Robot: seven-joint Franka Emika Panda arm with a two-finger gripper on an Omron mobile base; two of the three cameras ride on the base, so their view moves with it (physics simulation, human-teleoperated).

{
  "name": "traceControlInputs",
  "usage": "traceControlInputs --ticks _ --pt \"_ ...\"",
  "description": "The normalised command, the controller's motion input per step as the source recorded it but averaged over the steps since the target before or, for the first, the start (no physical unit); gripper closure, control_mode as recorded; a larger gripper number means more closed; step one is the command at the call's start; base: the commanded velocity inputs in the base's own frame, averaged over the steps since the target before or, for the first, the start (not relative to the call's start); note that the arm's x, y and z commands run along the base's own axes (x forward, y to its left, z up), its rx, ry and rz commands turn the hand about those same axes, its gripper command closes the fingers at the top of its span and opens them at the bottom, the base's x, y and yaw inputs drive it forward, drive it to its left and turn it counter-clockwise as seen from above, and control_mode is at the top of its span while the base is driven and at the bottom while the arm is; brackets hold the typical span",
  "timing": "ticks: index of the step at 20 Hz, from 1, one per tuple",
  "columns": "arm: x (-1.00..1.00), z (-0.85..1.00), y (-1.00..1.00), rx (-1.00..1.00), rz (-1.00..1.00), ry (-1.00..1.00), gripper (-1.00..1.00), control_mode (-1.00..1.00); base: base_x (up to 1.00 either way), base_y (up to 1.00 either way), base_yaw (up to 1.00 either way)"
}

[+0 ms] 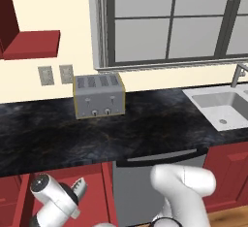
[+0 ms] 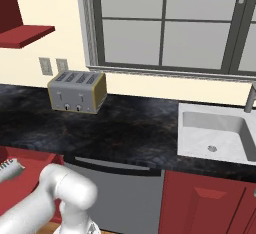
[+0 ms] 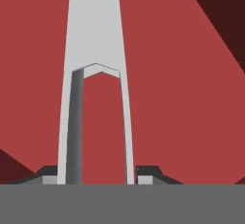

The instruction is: Take the tongs from the drawer on the left and place them on the dining counter next to the tray containing the hot dog.

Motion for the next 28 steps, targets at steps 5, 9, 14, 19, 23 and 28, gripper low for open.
traceControlInputs --ticks 5,9,14,19,23,28 --pt "-0.11 0.60 0.00 0.06 0.00 -0.06 1.00 -1.00 0.00 0.00 0.00" --pt "-0.04 0.46 -0.03 0.04 0.00 -0.12 1.00 -1.00 0.00 0.00 0.00" --pt "-0.01 0.47 -0.12 0.06 0.01 -0.12 1.00 -1.00 0.00 0.00 0.00" --pt "0.00 0.47 -0.17 0.12 0.04 -0.09 1.00 -1.00 0.00 0.00 0.00" --pt "0.00 0.45 -0.22 0.15 0.07 -0.05 1.00 -1.00 0.00 0.00 0.00" --pt "0.00 0.44 -0.42 0.18 0.14 -0.02 1.00 -1.00 0.00 0.00 0.00"
